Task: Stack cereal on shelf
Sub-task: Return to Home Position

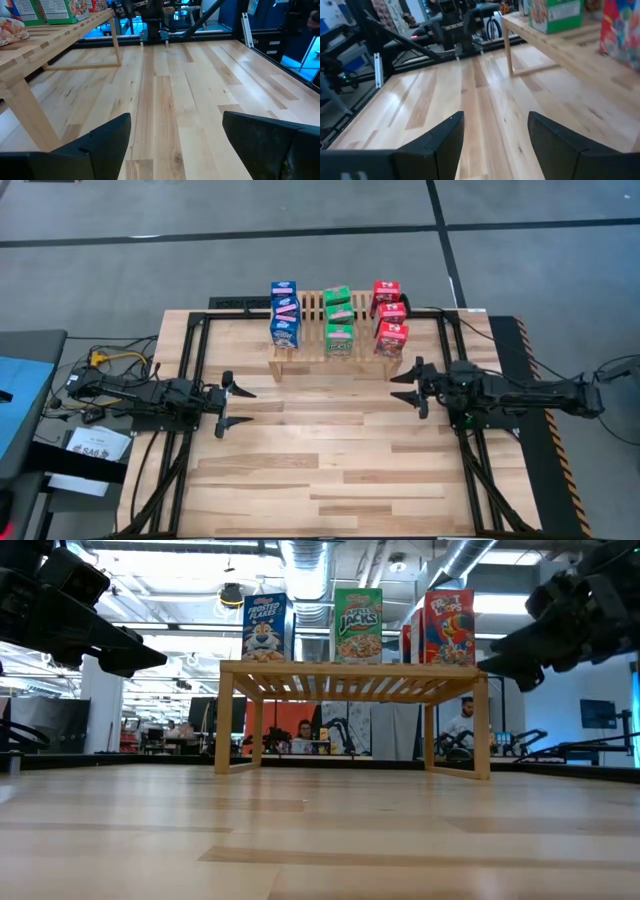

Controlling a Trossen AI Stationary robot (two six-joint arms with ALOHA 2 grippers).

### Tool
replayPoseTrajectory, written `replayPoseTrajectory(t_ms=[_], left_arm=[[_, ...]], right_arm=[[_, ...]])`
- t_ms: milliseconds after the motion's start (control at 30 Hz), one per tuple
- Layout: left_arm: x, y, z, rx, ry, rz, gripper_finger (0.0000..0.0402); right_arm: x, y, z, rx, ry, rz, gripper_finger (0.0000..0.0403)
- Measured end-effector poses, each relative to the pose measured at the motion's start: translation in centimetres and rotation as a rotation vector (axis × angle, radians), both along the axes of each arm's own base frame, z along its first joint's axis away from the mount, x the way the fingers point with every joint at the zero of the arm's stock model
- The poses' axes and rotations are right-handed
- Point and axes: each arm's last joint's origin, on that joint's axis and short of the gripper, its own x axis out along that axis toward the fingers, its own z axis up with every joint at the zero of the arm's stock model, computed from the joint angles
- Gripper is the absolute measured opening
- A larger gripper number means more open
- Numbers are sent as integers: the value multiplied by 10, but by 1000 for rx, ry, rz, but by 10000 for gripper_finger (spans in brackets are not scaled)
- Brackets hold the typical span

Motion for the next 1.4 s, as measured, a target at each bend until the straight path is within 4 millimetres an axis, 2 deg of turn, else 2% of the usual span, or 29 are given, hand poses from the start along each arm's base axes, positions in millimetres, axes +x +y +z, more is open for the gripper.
replayPoseTrajectory(t_ms=[300, 600, 967, 1400], left_arm=[[0, 0, 0, 0, 0, 0, 307], [0, 0, 0, 0, 0, 0, 307], [0, 0, 0, 0, 0, 0, 307], [0, 0, 0, 0, 0, 0, 307]], right_arm=[[-2, 0, -20, 29, 56, -17, 245], [-2, 0, -21, 27, 64, -17, 245], [-5, 1, -32, 48, 181, -18, 245], [-5, 1, -32, 49, 183, -18, 245]])
